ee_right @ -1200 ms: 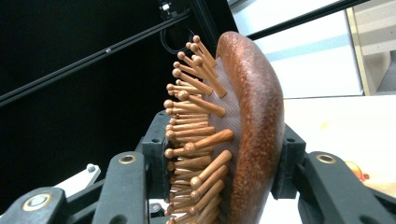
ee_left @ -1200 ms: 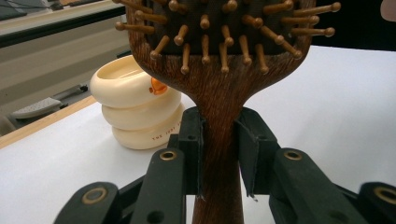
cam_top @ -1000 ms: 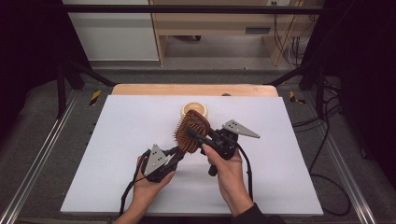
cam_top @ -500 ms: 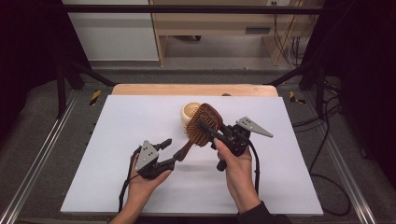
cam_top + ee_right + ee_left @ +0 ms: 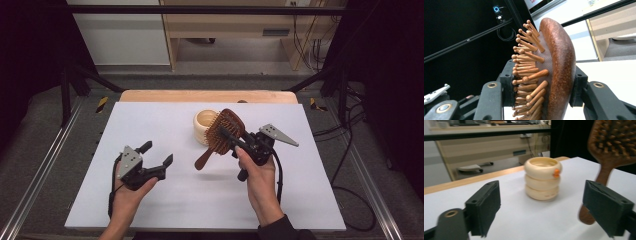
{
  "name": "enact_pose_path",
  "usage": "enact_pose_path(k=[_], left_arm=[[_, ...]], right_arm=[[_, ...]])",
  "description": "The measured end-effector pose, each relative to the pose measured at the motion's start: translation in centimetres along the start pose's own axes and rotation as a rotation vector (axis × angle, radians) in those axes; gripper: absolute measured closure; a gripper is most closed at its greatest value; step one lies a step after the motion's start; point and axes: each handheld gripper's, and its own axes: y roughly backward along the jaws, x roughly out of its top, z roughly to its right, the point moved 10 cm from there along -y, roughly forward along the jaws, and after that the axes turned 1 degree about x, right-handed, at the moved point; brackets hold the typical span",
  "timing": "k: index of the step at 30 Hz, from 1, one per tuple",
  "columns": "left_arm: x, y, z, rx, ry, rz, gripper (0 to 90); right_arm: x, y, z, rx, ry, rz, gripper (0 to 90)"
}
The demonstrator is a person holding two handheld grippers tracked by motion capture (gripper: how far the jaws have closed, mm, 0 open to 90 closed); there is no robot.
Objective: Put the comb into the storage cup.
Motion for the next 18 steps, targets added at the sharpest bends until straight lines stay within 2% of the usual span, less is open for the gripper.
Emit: enact_pose_path(k=[4, 10, 12, 16, 18], left_arm=[[0.0, 1.4, -2.5, 0.047, 0.020, 0.022, 9.5], [-0.7, 3.4, -5.8, 0.111, 0.054, 0.029, 6.9], [-1.2, 4.1, -6.4, 0.125, 0.064, 0.019, 6.8], [-2.7, 5.3, -7.0, 0.135, 0.055, -0.002, 5.1], [-3.0, 5.6, -7.4, 0.145, 0.072, 0.001, 5.1]], right_arm=[[0.2, 0.2, 0.4, -0.008, 0.003, 0.003, 52.1], [0.4, 0.4, 0.8, -0.017, 0.004, 0.007, 52.0], [0.5, 0.5, 0.9, -0.019, 0.002, 0.009, 52.0], [0.6, 0.7, 1.2, -0.025, 0.000, 0.011, 52.0], [0.7, 0.7, 1.4, -0.029, 0.001, 0.012, 52.0]])
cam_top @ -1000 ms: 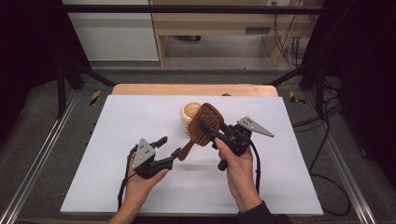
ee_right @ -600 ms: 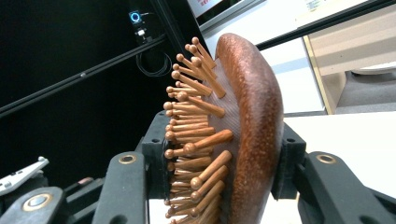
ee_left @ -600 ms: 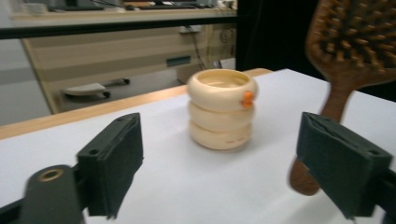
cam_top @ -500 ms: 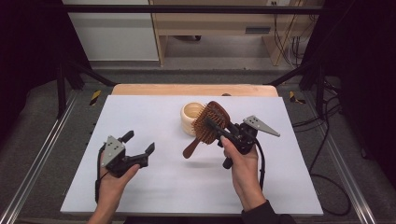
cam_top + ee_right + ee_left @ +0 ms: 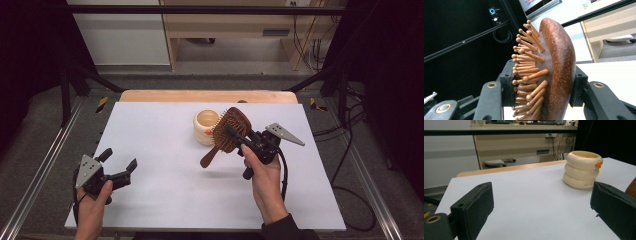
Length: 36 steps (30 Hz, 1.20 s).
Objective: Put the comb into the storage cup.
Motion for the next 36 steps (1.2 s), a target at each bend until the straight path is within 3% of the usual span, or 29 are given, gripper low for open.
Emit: enact_pose_path(k=[4, 8, 16, 20, 22, 36], left_arm=[[-0.1, -0.3, -0.3, 0.025, 0.028, 0.005, 5.0], [-0.3, -0.5, -0.1, 0.029, 0.004, 0.000, 4.9], [-0.4, -0.6, -0.7, 0.045, 0.013, 0.001, 5.6], [-0.6, -0.5, -1.1, 0.057, 0.039, 0.003, 4.8], [-0.6, -0.6, -1.0, 0.054, 0.023, -0.002, 5.4], [-0.8, -0.8, -0.1, 0.030, 0.011, -0.007, 4.5]], right_arm=[[0.1, 0.2, 0.2, -0.011, 0.000, 0.002, 51.9], [0.3, 0.1, 0.3, -0.020, 0.009, -0.001, 51.9], [1.3, -0.6, -0.1, -0.027, 0.028, -0.021, 51.9], [2.1, -1.2, 0.0, -0.029, 0.027, -0.030, 52.0], [2.5, -1.3, -0.1, -0.035, 0.031, -0.031, 52.0], [3.3, -1.9, -0.1, -0.043, 0.051, -0.052, 52.0]])
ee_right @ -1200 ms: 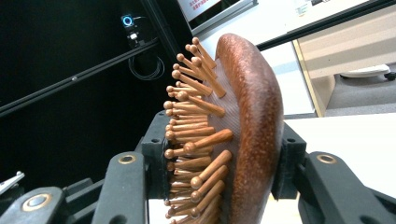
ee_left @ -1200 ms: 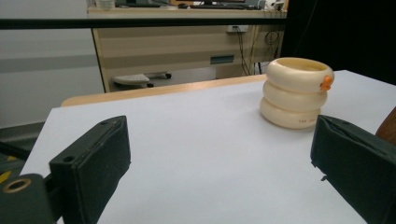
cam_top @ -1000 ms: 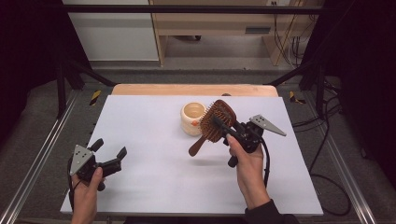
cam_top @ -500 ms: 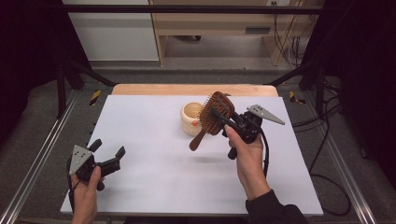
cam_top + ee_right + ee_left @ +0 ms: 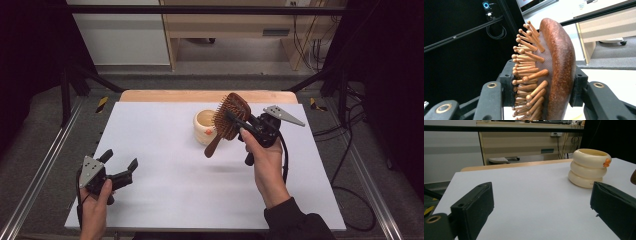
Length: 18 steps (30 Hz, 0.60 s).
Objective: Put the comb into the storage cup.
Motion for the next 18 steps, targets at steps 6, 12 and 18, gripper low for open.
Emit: enact_pose_path(k=[6, 12, 18], left_arm=[[-0.02, 0.01, -0.10, 0.003, 0.007, 0.003, 2.3], [-0.04, -0.02, 0.00, 0.003, 0.004, 0.003, 1.9], [-0.07, -0.04, 0.00, 0.003, 0.005, 0.003, 1.9]], right_arm=[[-0.08, -0.42, -0.01, 0.002, 0.002, -0.009, 51.9], [-0.17, -0.61, 0.04, 0.003, -0.001, -0.014, 51.9], [-0.16, -0.78, 0.26, 0.001, -0.009, -0.015, 51.9]])
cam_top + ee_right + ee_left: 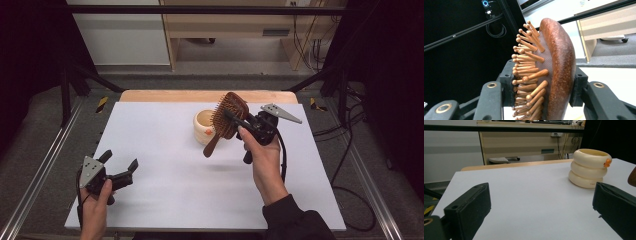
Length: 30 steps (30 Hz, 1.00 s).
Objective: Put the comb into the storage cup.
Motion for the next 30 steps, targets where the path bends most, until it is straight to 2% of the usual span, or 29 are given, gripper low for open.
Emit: enact_pose_path(k=[19, 30], left_arm=[[0.1, 0.2, -0.7, 0.023, 0.010, 0.010, 2.0], [0.1, 0.2, -0.9, 0.033, 0.008, 0.009, 1.9]], right_arm=[[0.1, -0.6, -0.3, 0.000, 0.014, -0.005, 51.8], [1.4, -0.8, -0.9, 0.016, 0.030, -0.001, 51.8]])
